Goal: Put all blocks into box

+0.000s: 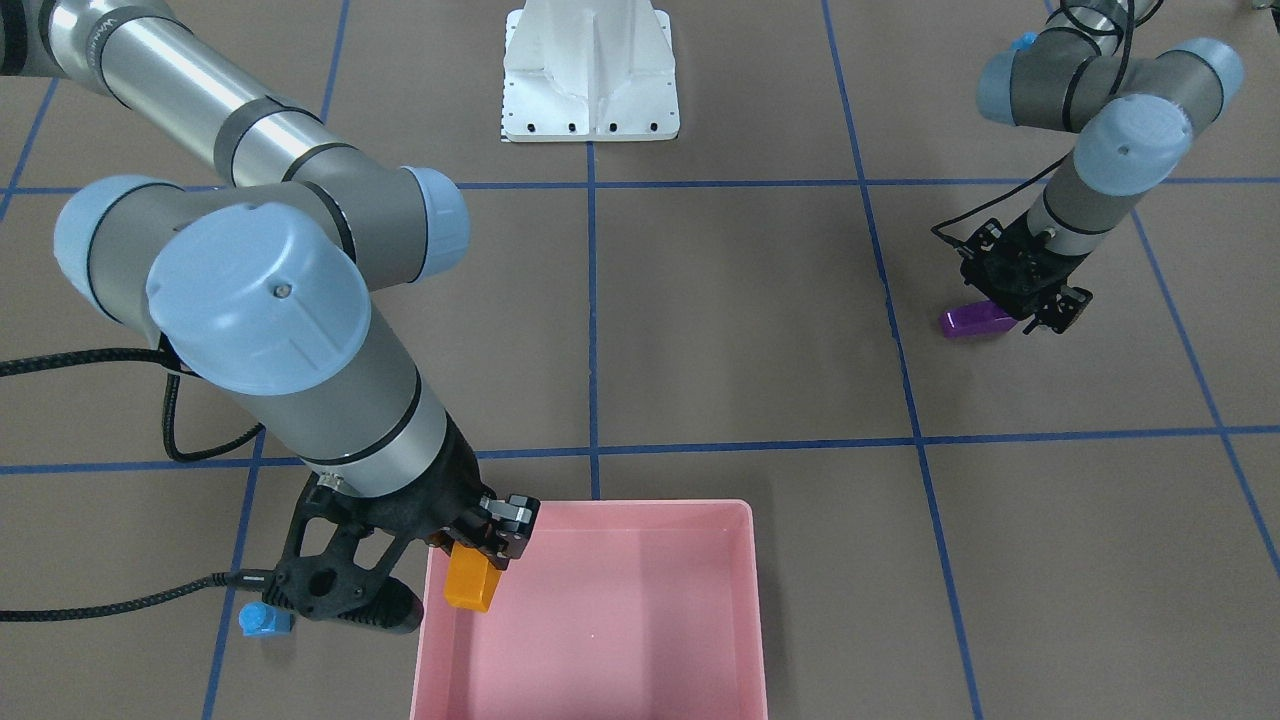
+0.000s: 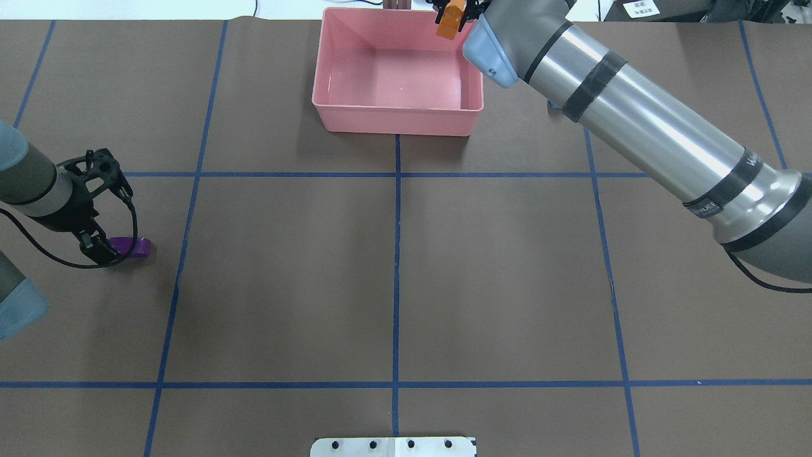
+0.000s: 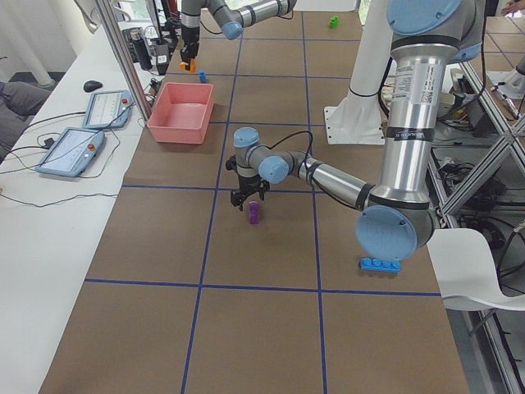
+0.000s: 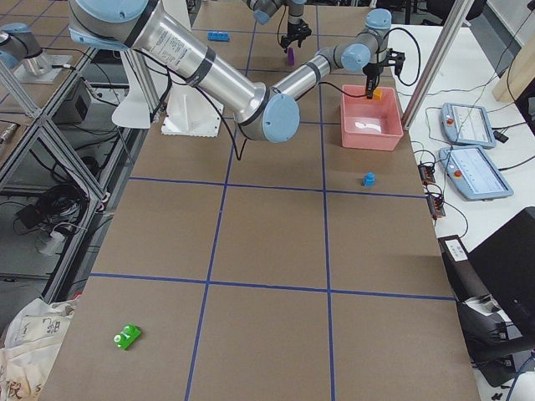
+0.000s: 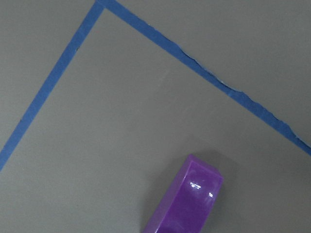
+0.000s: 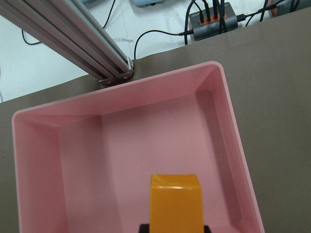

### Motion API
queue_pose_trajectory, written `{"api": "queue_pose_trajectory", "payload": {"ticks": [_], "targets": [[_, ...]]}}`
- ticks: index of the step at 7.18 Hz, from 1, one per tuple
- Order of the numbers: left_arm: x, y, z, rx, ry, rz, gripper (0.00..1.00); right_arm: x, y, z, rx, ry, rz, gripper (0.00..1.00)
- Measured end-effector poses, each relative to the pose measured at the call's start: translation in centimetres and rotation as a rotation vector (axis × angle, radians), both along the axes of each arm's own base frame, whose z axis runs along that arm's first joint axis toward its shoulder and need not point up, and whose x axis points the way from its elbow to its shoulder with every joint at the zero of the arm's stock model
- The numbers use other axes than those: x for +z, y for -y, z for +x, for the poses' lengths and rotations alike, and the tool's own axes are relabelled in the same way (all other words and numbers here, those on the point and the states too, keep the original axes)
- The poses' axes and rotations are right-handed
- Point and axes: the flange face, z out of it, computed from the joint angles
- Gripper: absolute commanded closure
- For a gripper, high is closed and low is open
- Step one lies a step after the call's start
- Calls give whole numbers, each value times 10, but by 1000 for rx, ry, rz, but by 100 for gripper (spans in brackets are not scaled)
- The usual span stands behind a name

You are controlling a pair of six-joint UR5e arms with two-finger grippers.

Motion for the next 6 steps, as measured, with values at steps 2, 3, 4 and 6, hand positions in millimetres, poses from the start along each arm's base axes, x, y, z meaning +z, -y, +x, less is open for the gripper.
{"api": "queue_pose_trajectory", "payload": {"ticks": [2, 3, 4, 6], "targets": [[2, 2, 7, 5, 5, -2, 0, 3, 6, -21, 16, -38, 19, 100], [3, 2, 11, 7, 12, -1, 0, 10, 6, -38, 27, -57, 47, 100], [5, 2, 15, 10, 18, -1, 0, 25, 7, -58, 36, -65, 84, 100], [8, 4, 19, 13, 24, -4, 0, 42, 7, -77, 48, -71, 113, 41]]}}
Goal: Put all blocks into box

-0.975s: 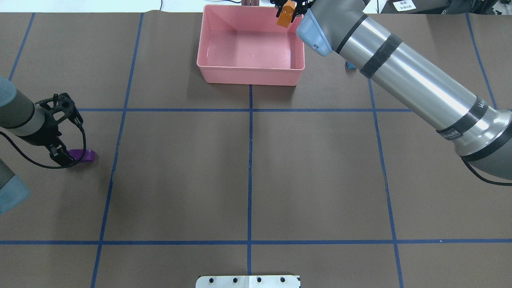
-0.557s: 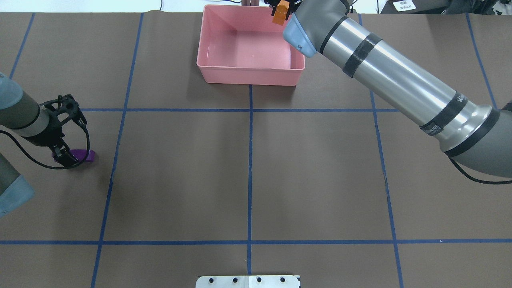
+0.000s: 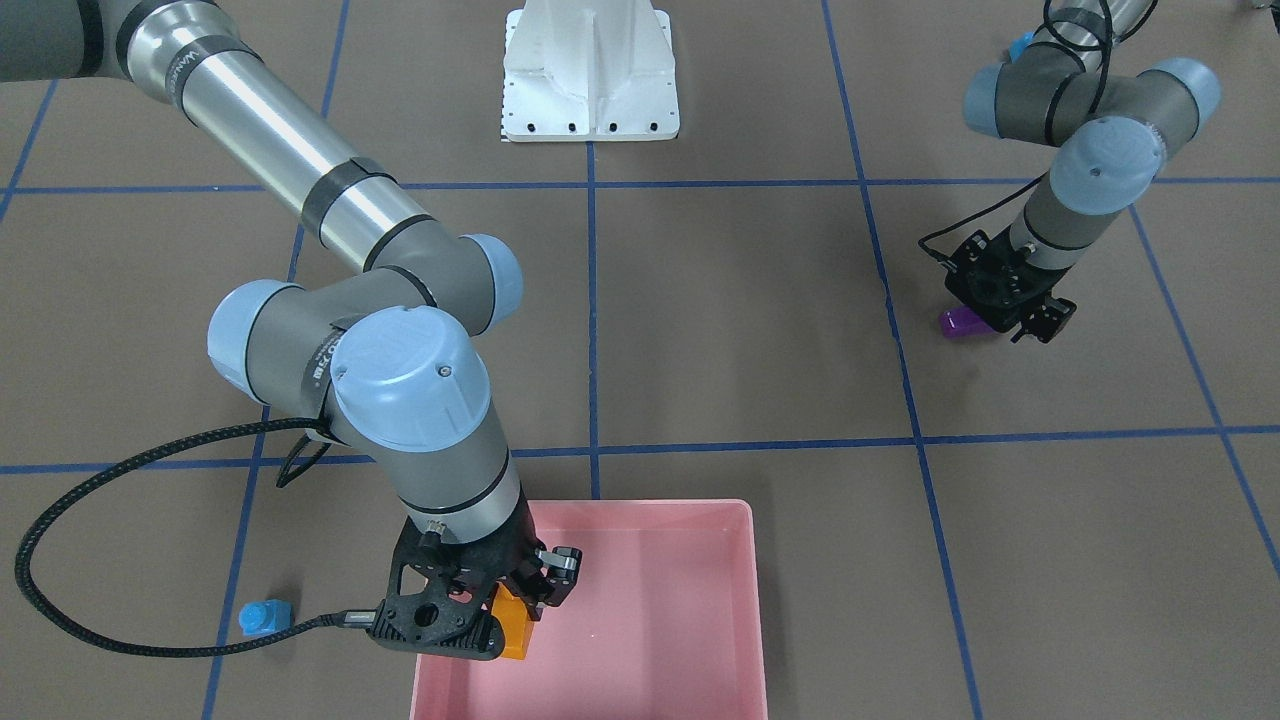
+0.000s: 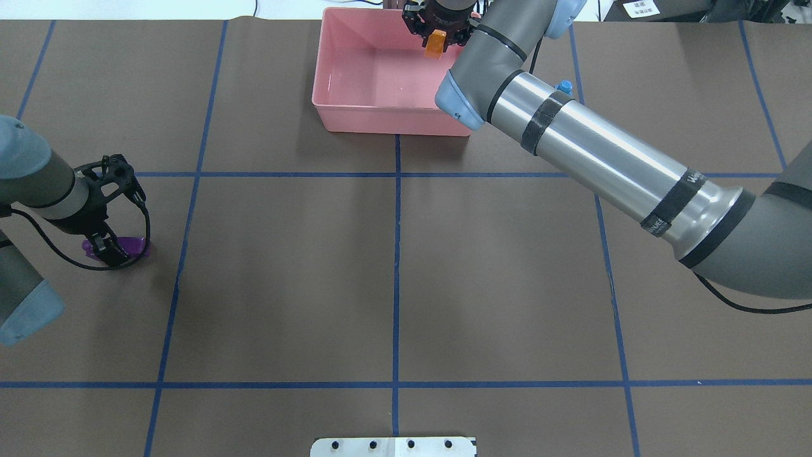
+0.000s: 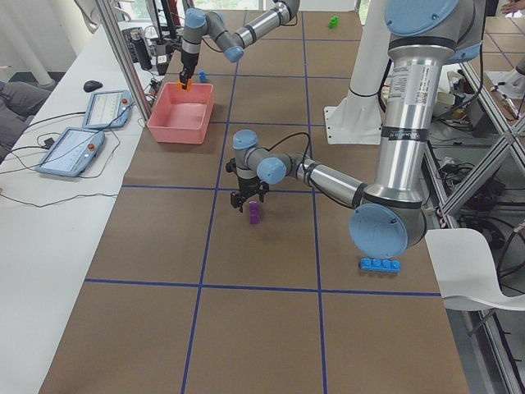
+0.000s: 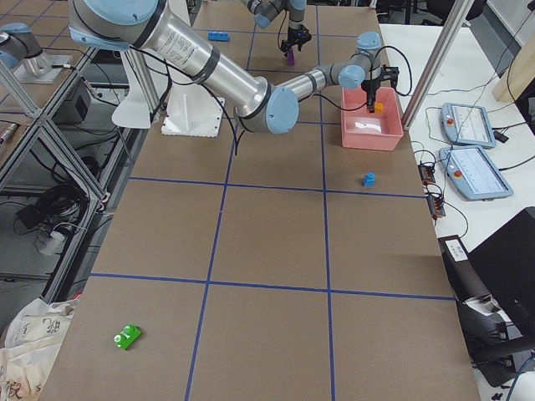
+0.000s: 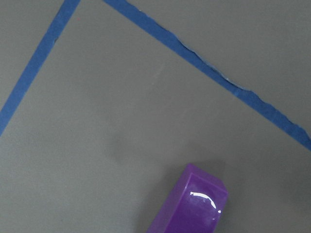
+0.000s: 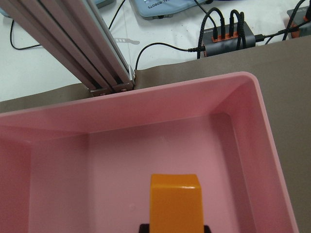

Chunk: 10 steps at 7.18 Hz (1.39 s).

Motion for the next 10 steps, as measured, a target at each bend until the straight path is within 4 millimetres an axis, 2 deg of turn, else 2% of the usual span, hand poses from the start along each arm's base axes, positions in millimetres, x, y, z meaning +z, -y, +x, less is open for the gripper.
{"api": "queue_pose_trajectory", "payload": {"ticks": [1, 4, 5, 6, 7, 8, 10], "targets": [[2, 0, 1, 2, 3, -3, 0, 0, 0, -2, 2, 4, 0, 2], [8, -2, 6, 7, 15, -7, 0, -14, 0, 0, -2, 39, -16, 1], [11, -2, 7, 8, 19, -11, 9, -23, 4, 8, -12, 59, -26, 1], [14, -3, 6, 8, 23, -15, 48, -32, 11, 24, -24, 87, -40, 1], [16, -4, 6, 9, 25, -19, 82, -42, 17, 44, -43, 120, -61, 1], [17, -5, 5, 9, 27, -21, 97, -54, 19, 62, -61, 132, -92, 1], [16, -6, 5, 9, 25, -22, 100, -75, 11, 93, -78, 92, -152, 1]]}}
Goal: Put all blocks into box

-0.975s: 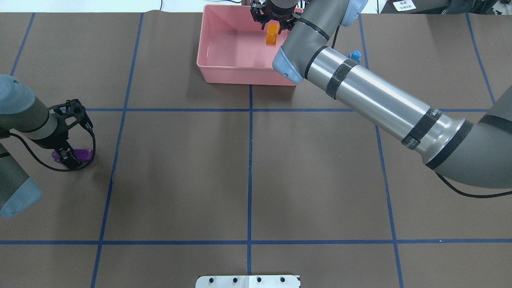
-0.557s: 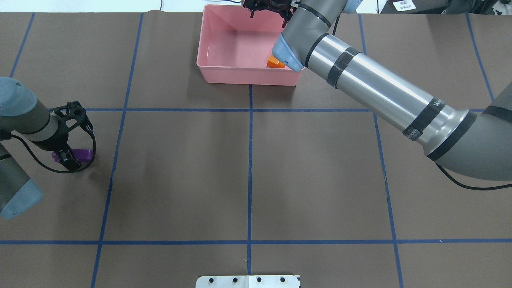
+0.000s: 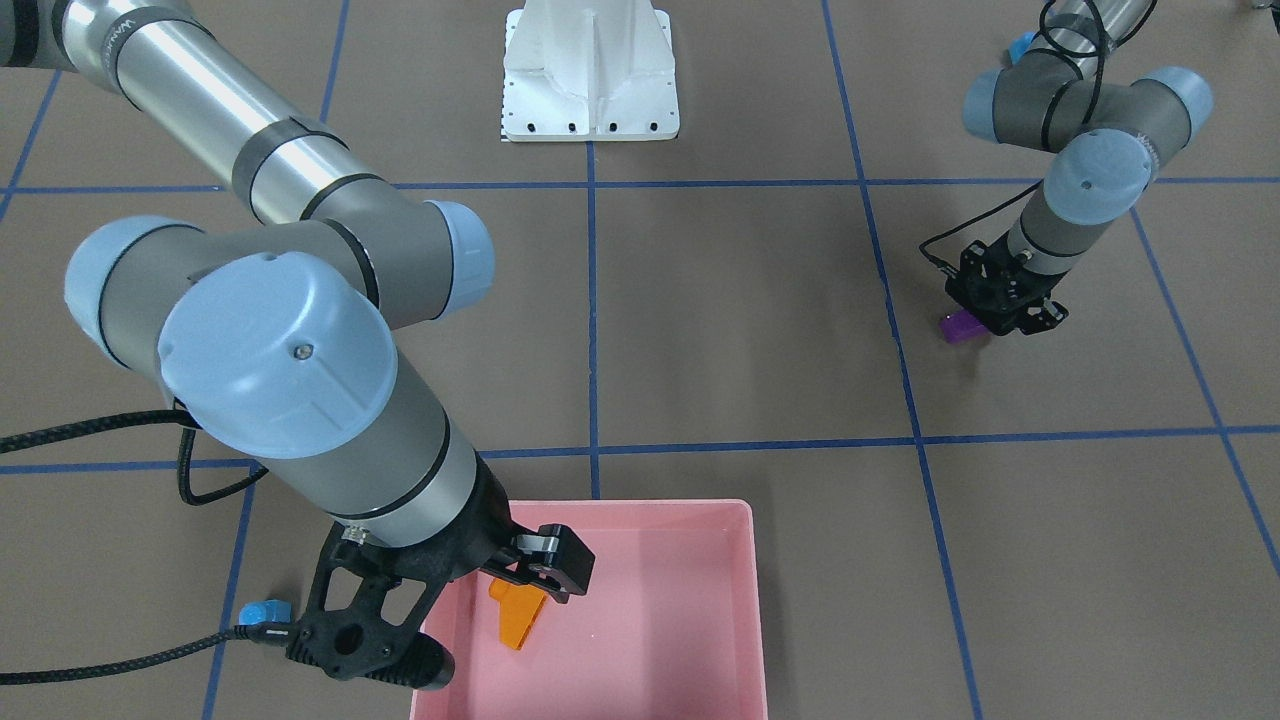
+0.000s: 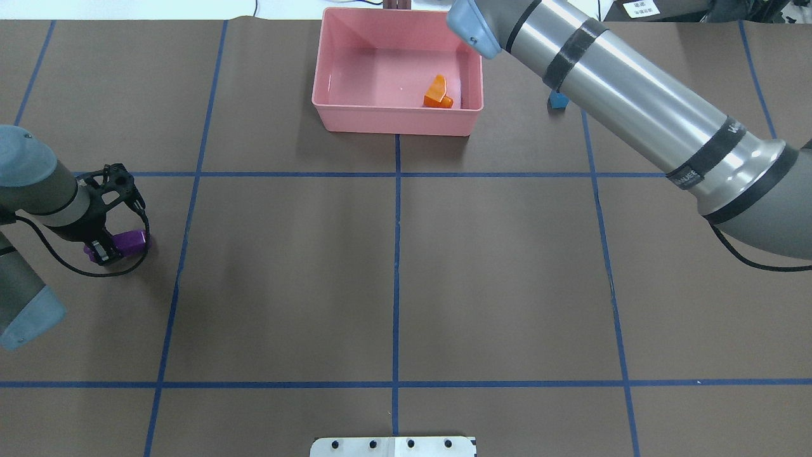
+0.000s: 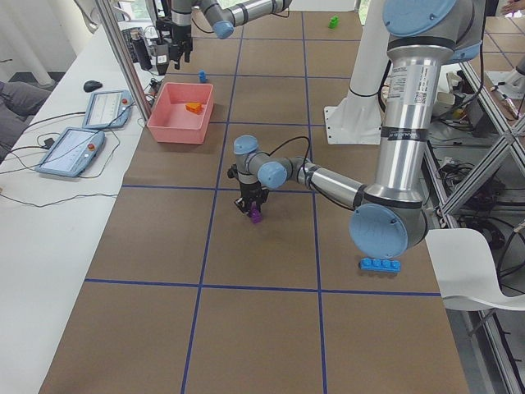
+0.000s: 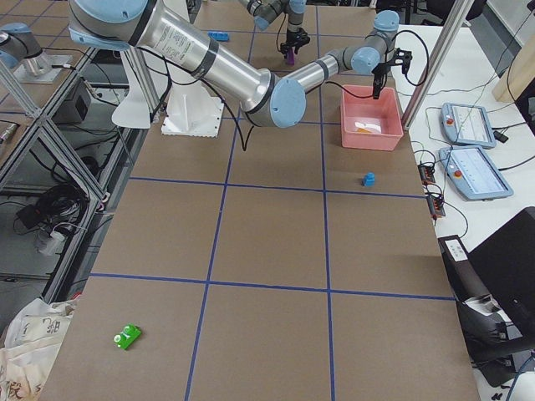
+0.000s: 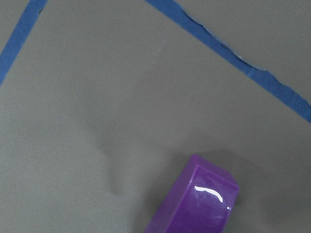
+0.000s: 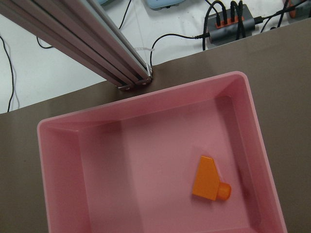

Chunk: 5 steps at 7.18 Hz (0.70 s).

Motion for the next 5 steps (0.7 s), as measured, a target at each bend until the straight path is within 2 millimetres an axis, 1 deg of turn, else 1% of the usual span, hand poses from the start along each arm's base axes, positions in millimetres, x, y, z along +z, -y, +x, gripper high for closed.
{"api": "queue_pose_trajectory", "payload": {"ticks": [1, 2, 3, 4, 5], "targets": [[-4, -1, 0, 1, -9, 1, 100, -6, -3, 17, -15, -32, -9, 1], [-16, -3, -1, -4, -32, -5, 100, -7, -3, 37, -33, -63, 0, 1], [-32, -7, -3, -17, -63, -25, 100, 4, -4, 58, -52, -88, 22, 1], [-55, -11, -6, -32, -86, -50, 100, 31, -8, 79, -74, -110, 53, 1], [-88, -13, -11, -48, -91, -74, 100, 62, -13, 93, -98, -131, 87, 1]]}}
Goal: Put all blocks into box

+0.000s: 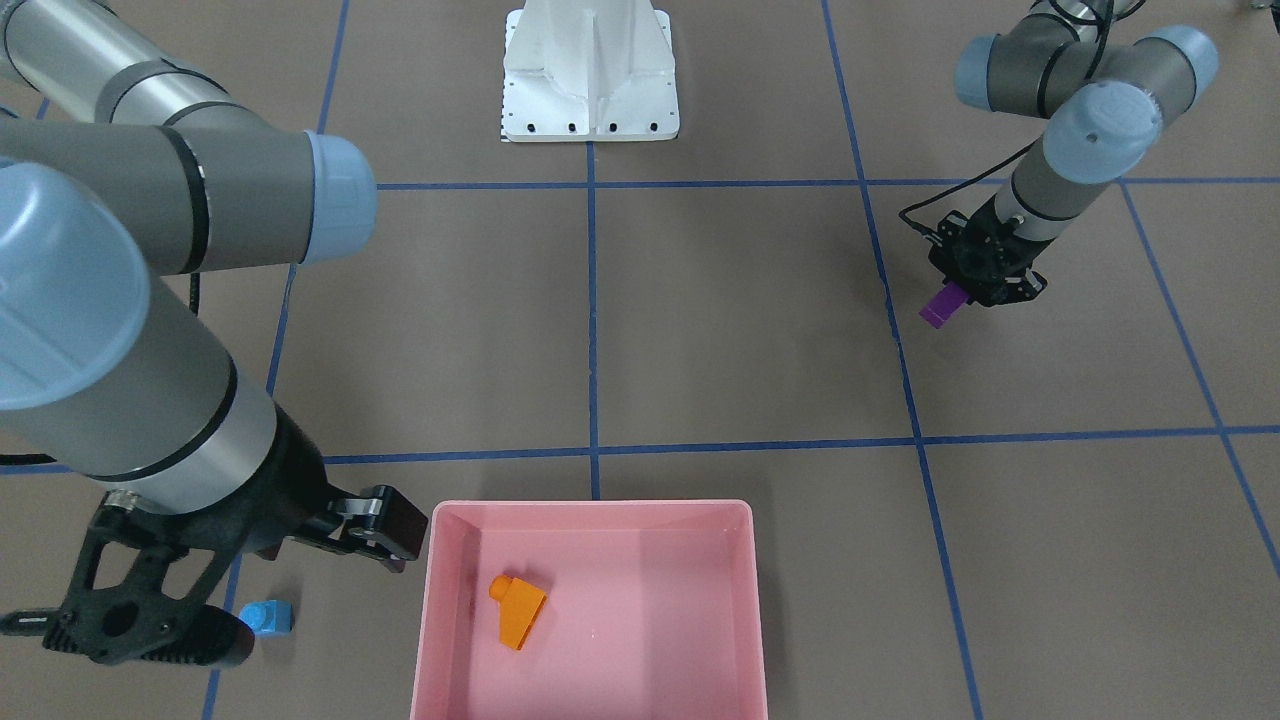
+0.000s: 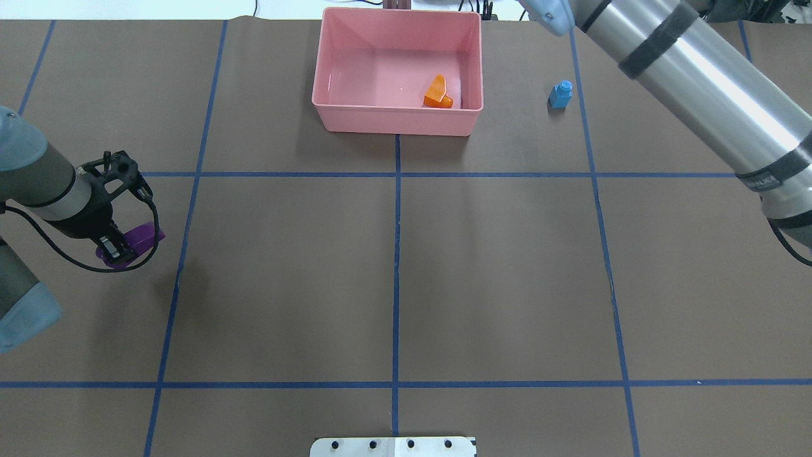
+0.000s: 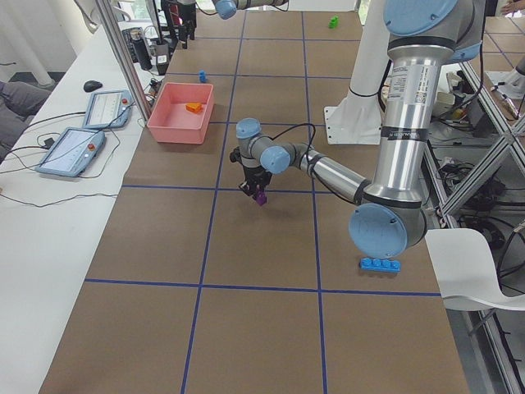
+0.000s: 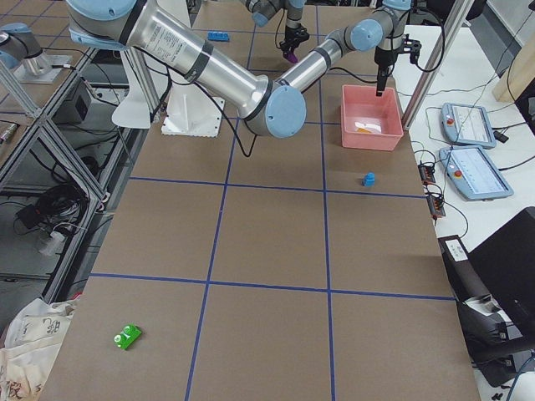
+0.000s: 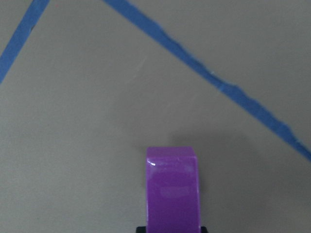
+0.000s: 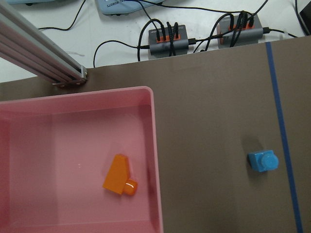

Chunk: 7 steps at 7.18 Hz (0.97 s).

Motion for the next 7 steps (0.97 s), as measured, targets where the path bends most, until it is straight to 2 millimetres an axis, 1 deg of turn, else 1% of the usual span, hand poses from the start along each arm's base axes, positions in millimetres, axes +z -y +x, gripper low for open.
{"api": "queue_pose_trajectory", "payload": {"ticks": [1, 2, 3, 4, 5, 6, 7], "targets": [[-38, 3, -2, -21, -3, -24, 100, 28, -2, 8, -22, -15, 32, 1], [-74, 11, -1, -53, -12, -51, 100, 57, -3, 12, -38, -26, 67, 1], [-104, 24, -2, -98, -30, -83, 100, 84, -3, 10, -40, -40, 105, 1], [-131, 41, -3, -138, -55, -115, 100, 108, -2, 5, -32, -63, 137, 1], [-157, 64, -4, -173, -86, -144, 100, 129, 0, -6, -24, -93, 158, 1], [-184, 88, -3, -209, -112, -169, 100, 148, 2, -19, -16, -121, 182, 1], [-215, 116, 3, -249, -132, -187, 100, 169, 3, -29, -11, -135, 207, 1]]}}
